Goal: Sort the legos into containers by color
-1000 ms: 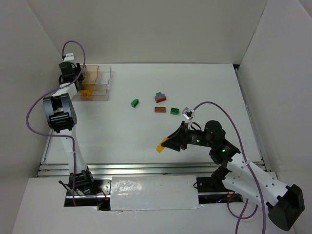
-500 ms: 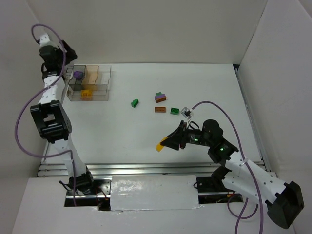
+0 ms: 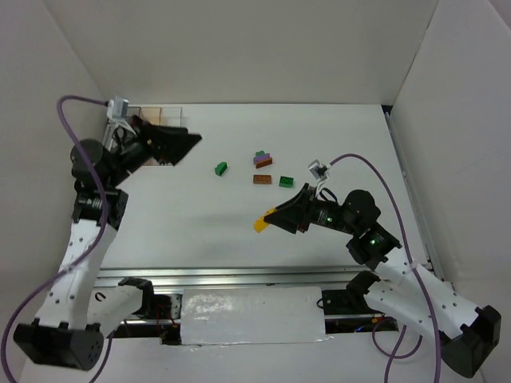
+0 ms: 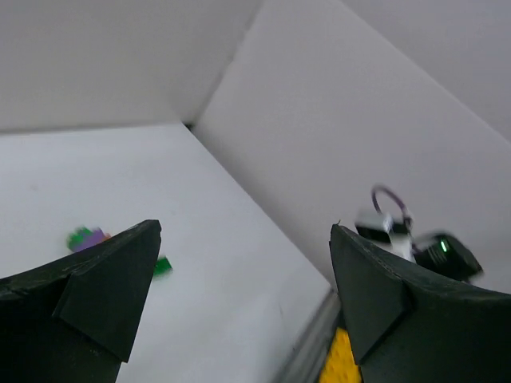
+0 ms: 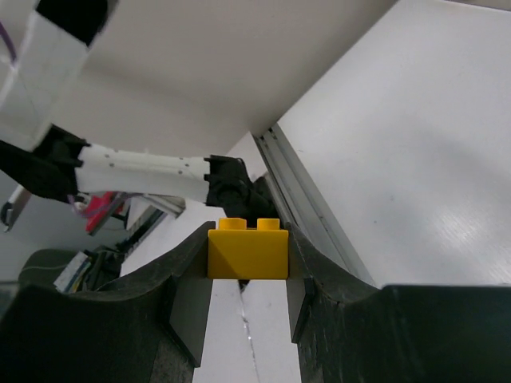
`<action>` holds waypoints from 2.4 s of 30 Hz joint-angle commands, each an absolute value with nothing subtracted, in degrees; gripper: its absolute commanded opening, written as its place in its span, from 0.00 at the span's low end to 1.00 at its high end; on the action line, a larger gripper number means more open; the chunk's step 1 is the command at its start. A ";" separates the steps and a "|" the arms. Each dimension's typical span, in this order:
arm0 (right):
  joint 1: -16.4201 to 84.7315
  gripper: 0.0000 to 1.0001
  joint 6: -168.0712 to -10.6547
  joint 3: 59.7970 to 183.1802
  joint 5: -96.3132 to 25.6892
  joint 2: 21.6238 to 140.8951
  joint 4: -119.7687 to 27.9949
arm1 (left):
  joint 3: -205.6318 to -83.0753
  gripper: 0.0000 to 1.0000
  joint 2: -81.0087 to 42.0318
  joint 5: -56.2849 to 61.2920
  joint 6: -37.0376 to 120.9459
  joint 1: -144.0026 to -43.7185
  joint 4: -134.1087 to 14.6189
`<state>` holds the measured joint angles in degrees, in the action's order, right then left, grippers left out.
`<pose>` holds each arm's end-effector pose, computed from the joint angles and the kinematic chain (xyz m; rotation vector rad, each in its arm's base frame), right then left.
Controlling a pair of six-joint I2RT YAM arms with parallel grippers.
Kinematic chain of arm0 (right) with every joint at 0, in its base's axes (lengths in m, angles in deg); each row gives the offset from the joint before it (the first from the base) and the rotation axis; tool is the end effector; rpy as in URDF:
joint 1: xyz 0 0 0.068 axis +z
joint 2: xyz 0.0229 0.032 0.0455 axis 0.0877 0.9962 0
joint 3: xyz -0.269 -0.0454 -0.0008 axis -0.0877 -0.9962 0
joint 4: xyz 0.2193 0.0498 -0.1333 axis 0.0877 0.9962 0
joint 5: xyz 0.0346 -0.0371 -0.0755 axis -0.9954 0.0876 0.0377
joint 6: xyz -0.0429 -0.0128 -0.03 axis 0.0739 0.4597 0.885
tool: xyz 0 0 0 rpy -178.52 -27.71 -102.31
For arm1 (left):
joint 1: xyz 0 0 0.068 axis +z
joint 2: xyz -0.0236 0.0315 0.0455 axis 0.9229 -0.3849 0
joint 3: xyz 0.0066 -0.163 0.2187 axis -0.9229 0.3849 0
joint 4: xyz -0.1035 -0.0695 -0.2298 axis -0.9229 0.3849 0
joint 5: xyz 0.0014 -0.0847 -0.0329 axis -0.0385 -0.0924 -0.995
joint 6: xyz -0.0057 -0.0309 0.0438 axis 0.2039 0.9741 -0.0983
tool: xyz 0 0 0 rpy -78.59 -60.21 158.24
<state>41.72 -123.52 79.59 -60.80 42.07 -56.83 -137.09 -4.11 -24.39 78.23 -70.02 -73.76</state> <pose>0.1313 0.1221 0.3185 -0.4535 1.6886 1.4754 0.2222 -0.0309 0.4597 0.0508 1.3566 -1.1185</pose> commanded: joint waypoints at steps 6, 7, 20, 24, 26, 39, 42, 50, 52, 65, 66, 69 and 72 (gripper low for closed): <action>42.29 0.00 -131.14 81.10 -65.29 38.32 -67.66 | -122.29 0.97 15.21 -41.00 80.12 -82.38 -66.00; 42.29 0.00 -131.59 81.27 -65.20 38.32 -68.19 | -121.67 0.97 17.23 -40.74 79.77 -85.00 -65.47; 49.06 0.00 -127.90 91.20 -66.17 49.84 -67.05 | -123.16 0.91 9.87 -28.97 70.63 -106.03 -56.16; 49.94 0.00 -126.94 92.35 -67.40 50.89 -67.14 | -123.17 0.83 7.15 -27.03 70.01 -107.70 -54.56; 50.20 0.00 -125.36 92.96 -66.61 51.42 -65.12 | -122.64 0.81 6.96 -28.08 70.89 -107.96 -57.01; 50.38 0.00 -120.52 92.88 -65.73 54.50 -62.65 | -125.09 0.07 5.12 -31.33 70.72 -108.67 -59.14; 50.29 0.22 -119.90 92.53 -65.73 54.06 -63.88 | -126.23 0.00 4.59 -31.07 69.66 -108.58 -57.82; 46.78 1.00 -117.71 92.52 -51.35 45.29 -54.59 | -135.88 0.00 1.00 -16.23 60.27 -106.31 -41.49; 45.11 1.00 -118.05 92.70 -38.79 43.08 -47.82 | -138.61 0.00 -1.02 -14.90 59.47 -102.20 -38.76; 44.23 1.00 -119.90 86.64 -25.82 35.51 -39.98 | -157.68 0.00 -27.21 21.61 78.24 -65.53 -32.15; 44.32 1.00 -119.99 86.29 -26.52 35.77 -40.50 | -158.83 0.00 -29.14 24.01 80.10 -65.43 -33.46; 44.32 1.00 -120.25 84.27 -27.41 36.47 -41.65 | -163.05 0.00 -39.75 28.16 88.54 -63.85 -34.43; 44.14 1.00 -120.52 82.86 -30.65 37.27 -43.23 | -168.85 0.00 -46.45 29.48 90.84 -63.14 -35.57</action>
